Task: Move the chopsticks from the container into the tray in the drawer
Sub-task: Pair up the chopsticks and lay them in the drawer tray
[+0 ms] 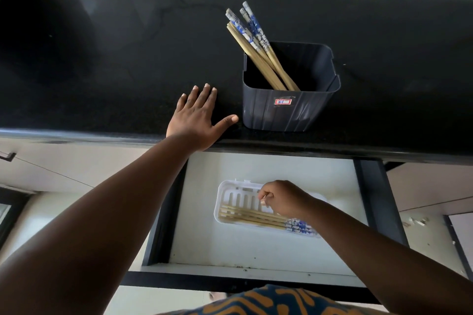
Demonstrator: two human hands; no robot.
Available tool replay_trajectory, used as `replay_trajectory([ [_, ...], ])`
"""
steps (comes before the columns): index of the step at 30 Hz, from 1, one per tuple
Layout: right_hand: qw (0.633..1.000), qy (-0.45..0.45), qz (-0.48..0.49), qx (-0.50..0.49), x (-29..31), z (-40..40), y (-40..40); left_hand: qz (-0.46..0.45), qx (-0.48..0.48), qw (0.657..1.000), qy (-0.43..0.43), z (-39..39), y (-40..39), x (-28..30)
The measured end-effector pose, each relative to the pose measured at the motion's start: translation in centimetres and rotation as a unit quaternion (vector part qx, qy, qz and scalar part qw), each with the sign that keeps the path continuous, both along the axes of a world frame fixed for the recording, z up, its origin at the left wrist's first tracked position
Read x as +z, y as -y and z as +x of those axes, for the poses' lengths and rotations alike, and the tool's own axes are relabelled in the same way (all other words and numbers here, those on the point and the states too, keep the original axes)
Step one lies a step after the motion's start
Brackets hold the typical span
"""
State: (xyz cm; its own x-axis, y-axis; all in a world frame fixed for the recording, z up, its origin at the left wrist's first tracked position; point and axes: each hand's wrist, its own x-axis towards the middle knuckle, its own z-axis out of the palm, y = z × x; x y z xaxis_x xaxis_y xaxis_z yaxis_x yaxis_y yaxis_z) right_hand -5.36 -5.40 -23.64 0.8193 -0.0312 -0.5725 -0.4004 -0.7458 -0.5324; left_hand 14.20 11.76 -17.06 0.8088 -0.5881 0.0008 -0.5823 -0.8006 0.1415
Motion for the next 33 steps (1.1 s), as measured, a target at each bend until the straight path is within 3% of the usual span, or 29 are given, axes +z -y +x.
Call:
replay_trajectory([
  [4, 0.997, -0.061, 0.003, 0.057, 6.5, 1.3, 0.8, 0.008, 0.004, 1.000, -0.004, 0.0, 0.2, 0.2],
  [8, 0.996, -0.055, 0.043, 0.057, 16.0, 3.0, 1.2, 0.013, 0.003, 1.000, -0.007, -0.1, 0.2, 0.2],
  [11, 0.991, 0.029, 0.127, 0.018, 22.6, 4.3, 1.8, 0.012, 0.005, 1.000, -0.011, -0.1, 0.2, 0.3],
  [14, 0.970, 0.169, 0.167, -0.044, 26.6, 6.4, 2.5, 0.016, 0.008, 1.000, -0.013, -0.1, 0.3, 0.3],
  [17, 0.943, 0.305, 0.074, -0.114, 27.0, 9.4, 3.1, 0.020, 0.011, 1.000, -0.012, -0.1, 0.3, 0.3],
  [19, 0.928, 0.347, -0.006, -0.133, 25.5, 11.2, 3.3, 0.022, 0.011, 1.000, -0.011, 0.0, 0.3, 0.2],
  [26, 0.925, 0.322, -0.114, -0.170, 20.5, 14.5, 3.8, 0.008, 0.004, 1.000, -0.008, 0.1, 0.2, 0.1],
  [33, 0.918, 0.338, -0.100, -0.180, 19.0, 14.6, 4.0, 0.002, 0.002, 1.000, -0.005, 0.1, 0.2, 0.1],
])
